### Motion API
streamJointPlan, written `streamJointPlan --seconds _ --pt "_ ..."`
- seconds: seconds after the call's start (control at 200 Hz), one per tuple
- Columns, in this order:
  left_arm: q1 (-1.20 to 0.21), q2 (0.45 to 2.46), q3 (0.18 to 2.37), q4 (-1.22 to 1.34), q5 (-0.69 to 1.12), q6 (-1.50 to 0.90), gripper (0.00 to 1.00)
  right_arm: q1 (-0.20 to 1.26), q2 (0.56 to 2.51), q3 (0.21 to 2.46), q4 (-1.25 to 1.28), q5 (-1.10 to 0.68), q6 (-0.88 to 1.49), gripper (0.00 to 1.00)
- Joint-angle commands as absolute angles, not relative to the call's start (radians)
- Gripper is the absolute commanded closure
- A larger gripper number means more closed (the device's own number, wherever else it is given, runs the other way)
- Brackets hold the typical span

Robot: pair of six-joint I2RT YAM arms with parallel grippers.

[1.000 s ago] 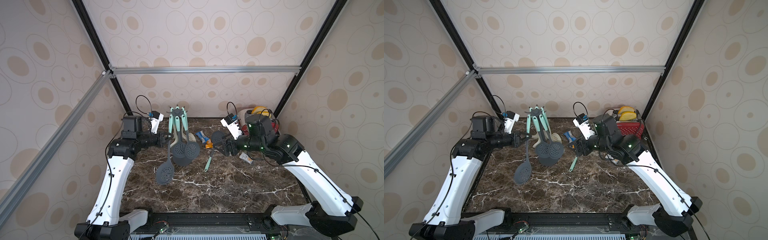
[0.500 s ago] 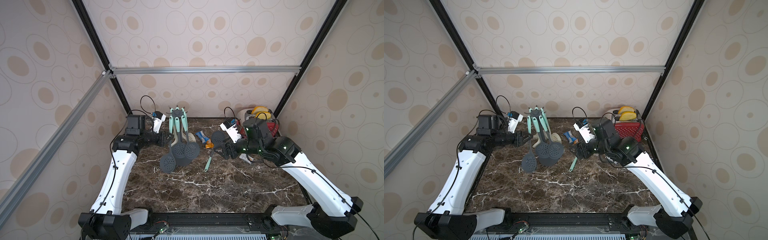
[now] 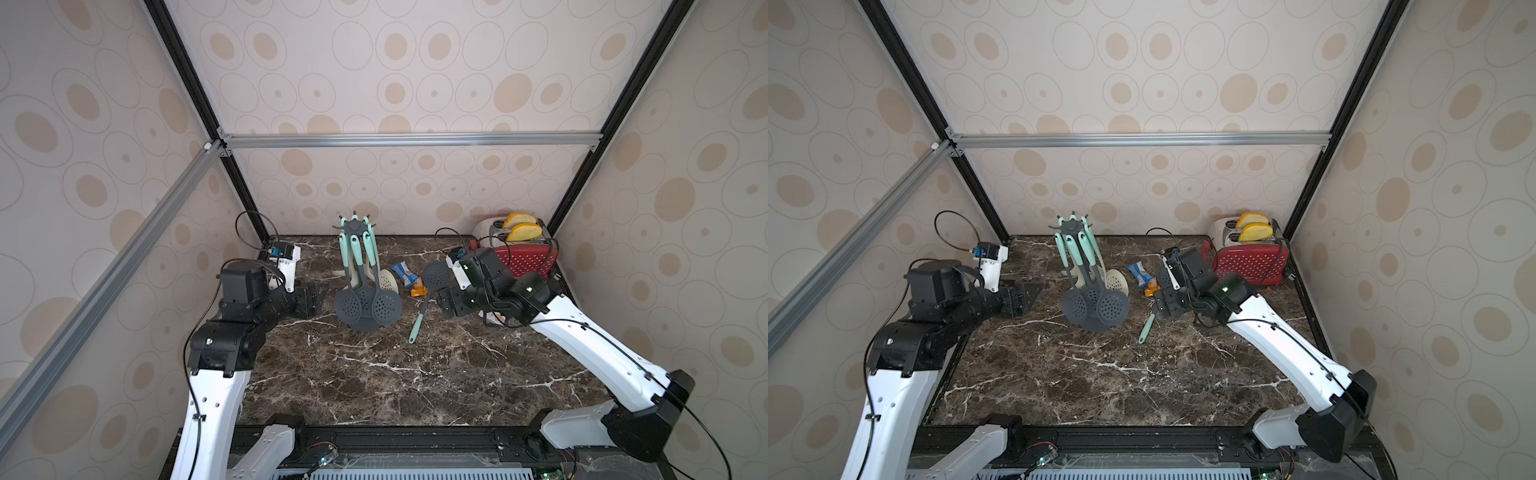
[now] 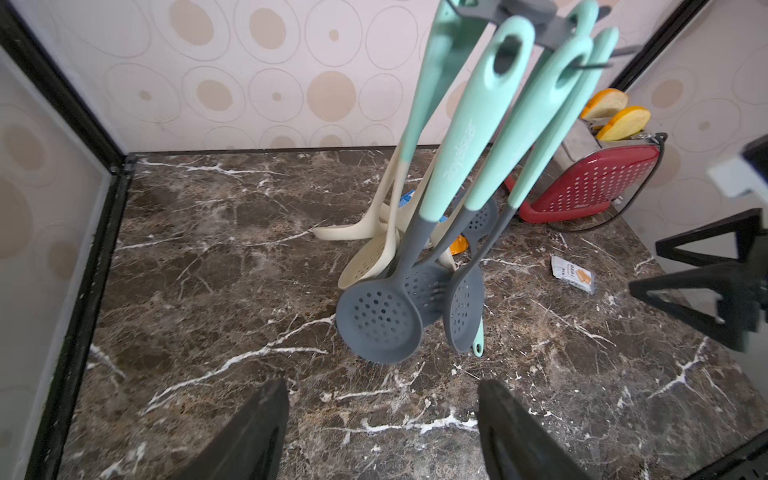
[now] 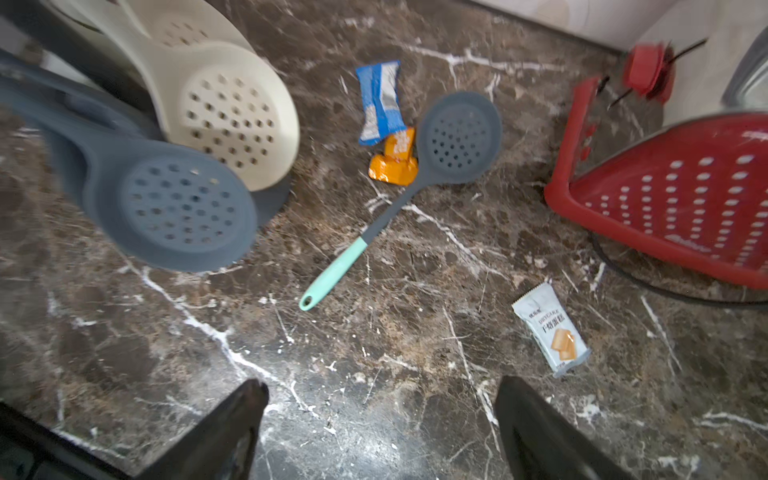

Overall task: Hang the skimmer on the kitchen utensil rack
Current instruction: Hang the skimmer on the rack, then pick up the skimmer from the center of the board.

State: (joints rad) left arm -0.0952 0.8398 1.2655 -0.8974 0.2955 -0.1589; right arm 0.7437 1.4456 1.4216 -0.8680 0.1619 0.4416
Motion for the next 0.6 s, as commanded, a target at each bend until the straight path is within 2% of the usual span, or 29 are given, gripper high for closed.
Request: streamJointPlan --seconds 0.0,0.1,0.285,0.471,0.596 --pt "-0.188 0.786 1.206 -0.956 0.172 -0.197 0.26 0.698 1.544 1.406 -0.862 0.154 0.535 0.15" --pt "-0.32 0.737 1.129 -0.935 0.097 -0.229 0.27 0.68 1.658 1.442 -0.858 0.145 0.604 0.21" --pt "-0.512 0.663 1.001 -0.872 -0.008 -0.278 0.27 0.68 1.858 1.529 -0.833 0.11 0.682 0.27" --pt "-0.619 0.65 0.944 -0.828 -0.035 -0.295 0.27 0.68 2.03 1.636 -0.825 0.082 0.717 0.3" --pt "-0.634 0.66 0.942 -0.816 -0.027 -0.295 0.28 0.68 2.124 1.721 -0.859 0.088 0.709 0.31"
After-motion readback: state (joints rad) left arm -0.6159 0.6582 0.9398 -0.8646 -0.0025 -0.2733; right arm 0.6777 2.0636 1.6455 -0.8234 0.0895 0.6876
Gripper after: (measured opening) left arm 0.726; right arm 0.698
